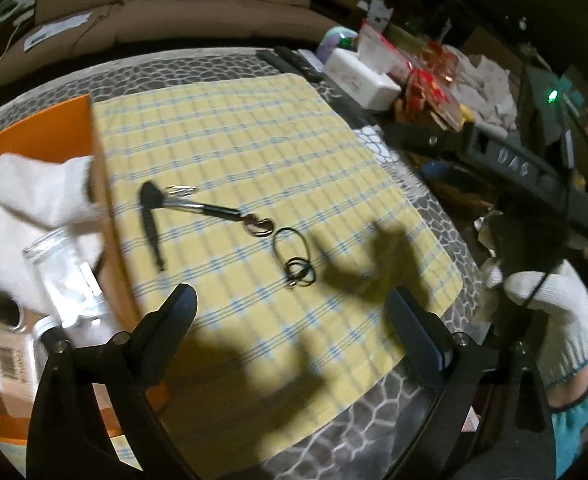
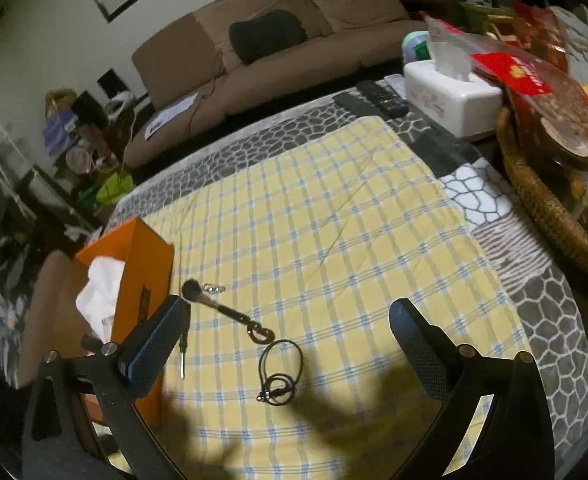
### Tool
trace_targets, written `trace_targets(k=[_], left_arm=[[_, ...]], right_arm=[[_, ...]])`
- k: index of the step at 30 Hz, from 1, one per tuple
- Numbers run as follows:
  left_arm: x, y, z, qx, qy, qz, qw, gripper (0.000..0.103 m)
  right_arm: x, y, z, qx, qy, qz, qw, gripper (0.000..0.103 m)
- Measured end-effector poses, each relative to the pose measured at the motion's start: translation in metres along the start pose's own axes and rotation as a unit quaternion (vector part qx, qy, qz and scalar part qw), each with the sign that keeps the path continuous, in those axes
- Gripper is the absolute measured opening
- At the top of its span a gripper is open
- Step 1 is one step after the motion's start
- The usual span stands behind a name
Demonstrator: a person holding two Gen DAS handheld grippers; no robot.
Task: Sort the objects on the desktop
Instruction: 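Withdraw both tools from the box toward the remaining items on the table, then grasp the black cable with the left tool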
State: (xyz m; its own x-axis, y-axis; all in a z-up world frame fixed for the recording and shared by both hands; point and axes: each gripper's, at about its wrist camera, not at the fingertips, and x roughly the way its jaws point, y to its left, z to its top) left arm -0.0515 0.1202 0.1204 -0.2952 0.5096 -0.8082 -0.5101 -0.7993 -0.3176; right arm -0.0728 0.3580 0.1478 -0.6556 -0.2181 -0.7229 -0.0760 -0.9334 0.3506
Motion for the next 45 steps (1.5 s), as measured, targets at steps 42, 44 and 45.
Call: trace_targets(k=[42,44,45], left_arm=[[-0.002,0.019,0.024,-0.016,-0.031,-0.007,0.9994,0.012],[-0.023,0.029,0.027,-0.026,-0.044,-0.016,0.9986,0.012],[-0.033,0.034,0.029,-0.029,-0.050,-0.018,0.9982,0.012]], right_arm=[[0.043,0.013,-0.013,-0.027,0.044,0.025,0.998,0.046],[0.054,0.023,-0.016,-0.041,0.056,0.029,0.997,0.045],[0.061,0.030,-0.019,-0.053,0.063,0.028,0.996,0.045]])
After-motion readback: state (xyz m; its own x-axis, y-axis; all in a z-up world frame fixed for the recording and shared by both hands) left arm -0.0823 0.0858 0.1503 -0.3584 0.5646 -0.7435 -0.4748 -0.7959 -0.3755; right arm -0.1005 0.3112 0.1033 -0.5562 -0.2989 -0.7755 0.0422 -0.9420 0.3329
